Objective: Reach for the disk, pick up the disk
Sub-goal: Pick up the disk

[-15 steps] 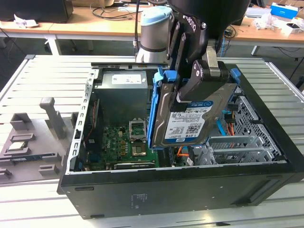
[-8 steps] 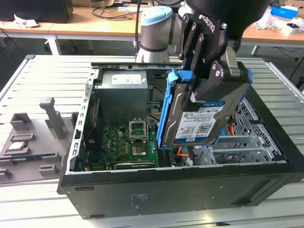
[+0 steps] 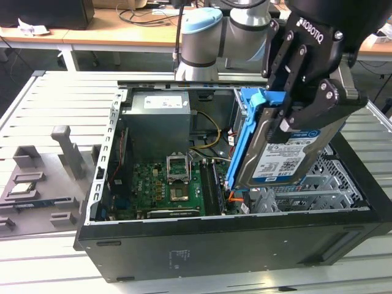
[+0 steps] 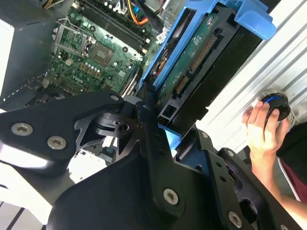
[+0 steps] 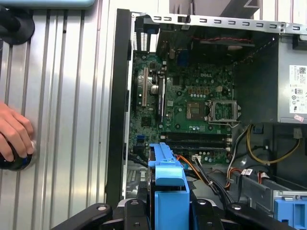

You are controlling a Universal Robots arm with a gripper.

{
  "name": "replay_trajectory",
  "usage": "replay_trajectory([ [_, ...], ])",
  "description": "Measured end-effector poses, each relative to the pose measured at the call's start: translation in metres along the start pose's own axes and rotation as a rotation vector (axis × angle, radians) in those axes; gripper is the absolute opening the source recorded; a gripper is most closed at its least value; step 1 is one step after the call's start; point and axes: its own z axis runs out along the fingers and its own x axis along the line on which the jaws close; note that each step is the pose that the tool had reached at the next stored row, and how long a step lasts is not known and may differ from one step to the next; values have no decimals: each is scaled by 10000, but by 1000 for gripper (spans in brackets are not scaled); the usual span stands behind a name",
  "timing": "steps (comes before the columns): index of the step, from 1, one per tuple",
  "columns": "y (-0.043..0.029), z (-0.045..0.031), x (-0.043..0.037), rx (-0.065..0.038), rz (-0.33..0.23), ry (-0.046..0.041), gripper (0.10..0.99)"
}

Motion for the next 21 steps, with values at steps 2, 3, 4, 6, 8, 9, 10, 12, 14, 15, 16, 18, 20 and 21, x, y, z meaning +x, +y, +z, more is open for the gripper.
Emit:
replay_trajectory([
  [2, -85, -6, 4, -1, 0, 0, 369],
  [3, -124, -9, 6, -1, 0, 0, 369],
  [4, -170, -12, 8, -1, -1, 0, 369],
  [6, -228, -16, 11, -2, 0, 0, 369],
  [8, -289, -20, 14, -2, -1, -1, 369],
  [9, -325, -23, 15, -2, 0, 0, 369],
  [10, -373, -26, 18, -3, 1, 1, 369],
  [12, -410, -29, 20, -2, 0, 0, 369],
  [14, -462, -32, 22, -4, 0, 0, 369],
  [15, -480, -33, 23, -4, 0, -1, 369],
  [16, -499, -35, 24, -4, 0, 0, 369],
  [18, -545, -38, 26, -4, 0, 0, 369],
  [20, -617, -43, 29, -4, 0, 0, 369],
  [21, -657, -46, 31, -5, 0, 0, 369],
])
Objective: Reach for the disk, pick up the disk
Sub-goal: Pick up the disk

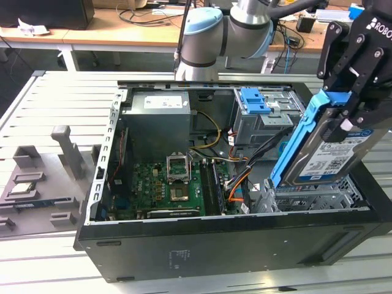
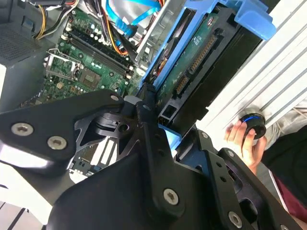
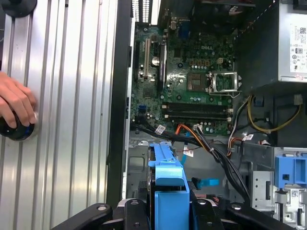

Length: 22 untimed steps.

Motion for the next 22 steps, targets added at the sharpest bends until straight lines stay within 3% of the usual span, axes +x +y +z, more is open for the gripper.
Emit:
replay_trajectory([
  [3, -130, -9, 6, -1, 0, 0, 369],
  [4, -255, -16, 12, -3, 0, -2, 369],
  [5, -240, 3, 12, -2, 0, -7, 369],
  [6, -137, 24, 7, -2, -2, -15, 369],
  [8, -92, 42, 5, -3, 0, -17, 369],
  [14, -88, 162, -34, -2, 11, -19, 369],
  [22, -89, 167, -50, -2, 24, -19, 369],
])
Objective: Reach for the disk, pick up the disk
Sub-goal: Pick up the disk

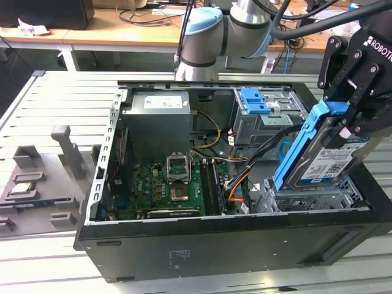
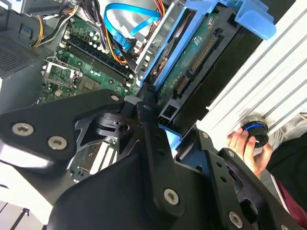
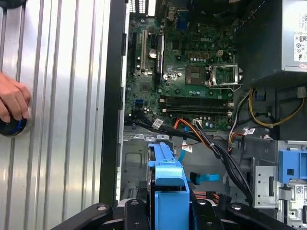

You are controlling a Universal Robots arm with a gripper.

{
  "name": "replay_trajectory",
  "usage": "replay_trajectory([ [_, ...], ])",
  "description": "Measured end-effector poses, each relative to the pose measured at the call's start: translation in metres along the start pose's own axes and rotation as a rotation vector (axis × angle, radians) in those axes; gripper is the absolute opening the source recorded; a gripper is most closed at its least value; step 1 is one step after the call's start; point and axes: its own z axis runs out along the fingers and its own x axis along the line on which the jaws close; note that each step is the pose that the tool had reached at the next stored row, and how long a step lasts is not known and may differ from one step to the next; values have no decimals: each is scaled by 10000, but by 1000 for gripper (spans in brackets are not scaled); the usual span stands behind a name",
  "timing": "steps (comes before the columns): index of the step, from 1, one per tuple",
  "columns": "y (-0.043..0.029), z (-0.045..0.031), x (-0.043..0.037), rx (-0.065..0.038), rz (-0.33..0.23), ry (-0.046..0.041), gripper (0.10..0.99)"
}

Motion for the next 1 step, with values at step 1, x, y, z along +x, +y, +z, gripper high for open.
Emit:
replay_trajectory([
  [1, 0, 0, 0, 0, 0, 0, 369],
])
